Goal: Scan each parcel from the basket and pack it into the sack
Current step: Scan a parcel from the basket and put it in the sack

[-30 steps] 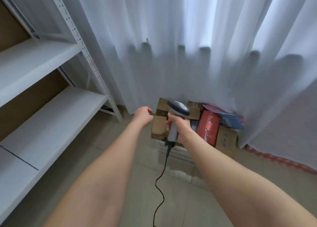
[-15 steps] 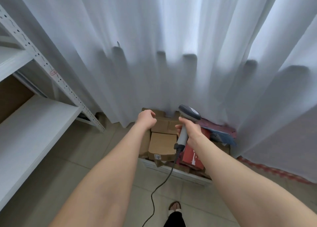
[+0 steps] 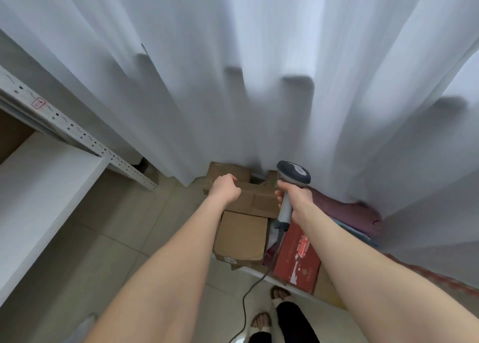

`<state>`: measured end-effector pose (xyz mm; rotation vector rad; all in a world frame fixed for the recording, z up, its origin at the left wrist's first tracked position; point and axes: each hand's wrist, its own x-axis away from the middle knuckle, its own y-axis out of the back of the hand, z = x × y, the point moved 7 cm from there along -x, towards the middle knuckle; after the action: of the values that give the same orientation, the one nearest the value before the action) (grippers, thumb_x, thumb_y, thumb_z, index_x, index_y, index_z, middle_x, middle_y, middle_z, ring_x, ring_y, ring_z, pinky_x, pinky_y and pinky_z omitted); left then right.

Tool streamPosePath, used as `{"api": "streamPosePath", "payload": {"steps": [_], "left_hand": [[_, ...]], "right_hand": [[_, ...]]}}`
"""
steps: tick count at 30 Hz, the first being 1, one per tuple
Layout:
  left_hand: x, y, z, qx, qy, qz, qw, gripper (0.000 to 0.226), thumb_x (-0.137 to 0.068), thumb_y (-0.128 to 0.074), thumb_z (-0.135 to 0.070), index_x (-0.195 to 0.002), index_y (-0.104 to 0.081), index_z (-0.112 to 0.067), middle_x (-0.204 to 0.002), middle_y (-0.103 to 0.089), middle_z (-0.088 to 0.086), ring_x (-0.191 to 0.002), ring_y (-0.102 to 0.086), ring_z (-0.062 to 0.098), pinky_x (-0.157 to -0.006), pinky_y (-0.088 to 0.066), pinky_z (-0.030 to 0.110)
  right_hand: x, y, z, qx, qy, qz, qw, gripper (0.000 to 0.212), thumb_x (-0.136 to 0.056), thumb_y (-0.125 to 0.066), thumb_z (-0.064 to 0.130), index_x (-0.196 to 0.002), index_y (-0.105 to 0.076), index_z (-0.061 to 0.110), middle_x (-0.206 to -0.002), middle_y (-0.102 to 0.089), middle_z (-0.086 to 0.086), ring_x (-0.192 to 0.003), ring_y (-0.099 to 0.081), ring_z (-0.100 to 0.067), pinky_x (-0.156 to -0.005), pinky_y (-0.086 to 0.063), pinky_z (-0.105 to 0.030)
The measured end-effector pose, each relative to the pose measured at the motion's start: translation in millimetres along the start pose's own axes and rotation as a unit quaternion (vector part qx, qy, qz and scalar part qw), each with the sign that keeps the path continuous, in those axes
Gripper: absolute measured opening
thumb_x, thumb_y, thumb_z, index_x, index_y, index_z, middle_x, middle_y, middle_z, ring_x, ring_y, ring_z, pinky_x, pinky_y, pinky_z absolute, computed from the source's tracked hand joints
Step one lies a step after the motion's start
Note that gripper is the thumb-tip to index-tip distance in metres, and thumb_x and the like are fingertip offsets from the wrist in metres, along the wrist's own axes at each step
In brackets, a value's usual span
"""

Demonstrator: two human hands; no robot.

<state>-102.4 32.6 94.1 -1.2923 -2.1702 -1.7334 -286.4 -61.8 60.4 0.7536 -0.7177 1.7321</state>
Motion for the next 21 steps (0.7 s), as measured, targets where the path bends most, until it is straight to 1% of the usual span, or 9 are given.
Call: {"api": "streamPosePath", "payload": {"steps": [2,4,5,6,8,9,14,17,21], "left_hand": [[-20.1,-7.6,2.9,-0.001,0.017,0.001,1.000,0.045,-0.091,-0.054,-0.017,-0.135,-0.047,-0.013,-0.137,-0.049,0.010,-0.125,-0.047,0.026,-0.102,-0.040,0.032],[-38.8,-15.4,5.8,0.000,0.029,0.002,1.000,0.046,-0.091,-0.054,-0.018,-0.136,-0.046,-0.013,-0.139,-0.048,0.011,-0.126,-0.047,0.027,-0.102,-0.039,0.032],[-46.6,-20.0,7.6,0.001,0.034,0.005,0.999,0.047,-0.091,-0.054,-0.018,-0.137,-0.045,-0.013,-0.139,-0.047,0.011,-0.127,-0.046,0.028,-0.102,-0.039,0.032],[-54.1,-24.7,9.7,0.000,0.039,0.008,0.999,0.047,-0.092,-0.054,-0.018,-0.138,-0.044,-0.012,-0.139,-0.047,0.012,-0.127,-0.046,0.028,-0.101,-0.038,0.032],[-70.3,-34.6,14.5,-0.003,0.047,0.015,0.999,0.048,-0.092,-0.053,-0.017,-0.139,-0.042,-0.010,-0.139,-0.047,0.013,-0.127,-0.045,0.029,-0.101,-0.039,0.032],[-78.3,-40.0,17.4,-0.002,0.051,0.018,0.999,0.049,-0.093,-0.052,-0.017,-0.139,-0.042,-0.009,-0.140,-0.046,0.014,-0.127,-0.045,0.030,-0.100,-0.039,0.033],[-121.6,-69.8,40.4,0.012,0.087,0.032,0.996,0.053,-0.093,-0.056,-0.020,-0.139,-0.038,-0.001,-0.138,-0.047,0.019,-0.126,-0.047,0.032,-0.099,-0.040,0.033],[-145.1,-89.9,58.7,0.039,0.113,0.047,0.992,0.058,-0.094,-0.057,-0.023,-0.140,-0.034,0.002,-0.140,-0.044,0.020,-0.127,-0.045,0.033,-0.100,-0.040,0.034],[-170.4,-110.2,77.8,0.062,0.139,0.075,0.985,0.056,-0.097,-0.053,-0.030,-0.139,-0.036,0.003,-0.140,-0.045,0.021,-0.128,-0.045,0.034,-0.101,-0.040,0.037]], "right_hand": [[-23.9,-2.8,-3.5,0.008,-0.015,-0.001,1.000,0.017,-0.083,-0.074,0.013,-0.095,-0.066,0.004,-0.072,-0.065,-0.006,-0.061,-0.058,-0.014,-0.058,-0.049,-0.029],[-46.3,-5.0,-7.1,0.023,-0.020,-0.005,1.000,0.031,-0.082,-0.076,0.014,-0.108,-0.064,0.001,-0.082,-0.065,-0.008,-0.072,-0.060,-0.018,-0.062,-0.051,-0.032],[-56.0,-5.6,-8.9,0.031,-0.020,-0.010,0.999,0.041,-0.081,-0.076,0.014,-0.116,-0.061,0.000,-0.092,-0.065,-0.011,-0.081,-0.061,-0.021,-0.067,-0.053,-0.035],[-65.0,-5.9,-10.7,0.038,-0.018,-0.019,0.999,0.051,-0.080,-0.077,0.014,-0.124,-0.056,0.000,-0.105,-0.064,-0.014,-0.093,-0.061,-0.026,-0.076,-0.055,-0.038],[-83.1,-7.1,-15.1,0.053,-0.016,-0.035,0.998,0.065,-0.079,-0.078,0.014,-0.135,-0.047,0.001,-0.125,-0.058,-0.016,-0.113,-0.056,-0.031,-0.095,-0.050,-0.041],[-91.8,-8.3,-18.2,0.059,-0.019,-0.037,0.997,0.067,-0.079,-0.077,0.014,-0.136,-0.046,0.002,-0.129,-0.057,-0.015,-0.116,-0.054,-0.031,-0.097,-0.047,-0.040],[-136.6,-15.8,-39.2,0.104,-0.043,-0.047,0.993,0.065,-0.079,-0.077,0.013,-0.136,-0.046,0.004,-0.130,-0.057,-0.015,-0.118,-0.053,-0.031,-0.102,-0.045,-0.043],[-163.5,-15.6,-49.6,0.125,-0.045,-0.067,0.989,0.070,-0.079,-0.076,0.013,-0.139,-0.042,0.003,-0.133,-0.054,-0.014,-0.121,-0.051,-0.031,-0.099,-0.044,-0.039],[-191.7,-16.6,-63.1,0.146,-0.064,-0.072,0.985,0.071,-0.078,-0.076,0.015,-0.140,-0.044,0.004,-0.134,-0.054,-0.015,-0.121,-0.051,-0.031,-0.103,-0.045,-0.043]]}}
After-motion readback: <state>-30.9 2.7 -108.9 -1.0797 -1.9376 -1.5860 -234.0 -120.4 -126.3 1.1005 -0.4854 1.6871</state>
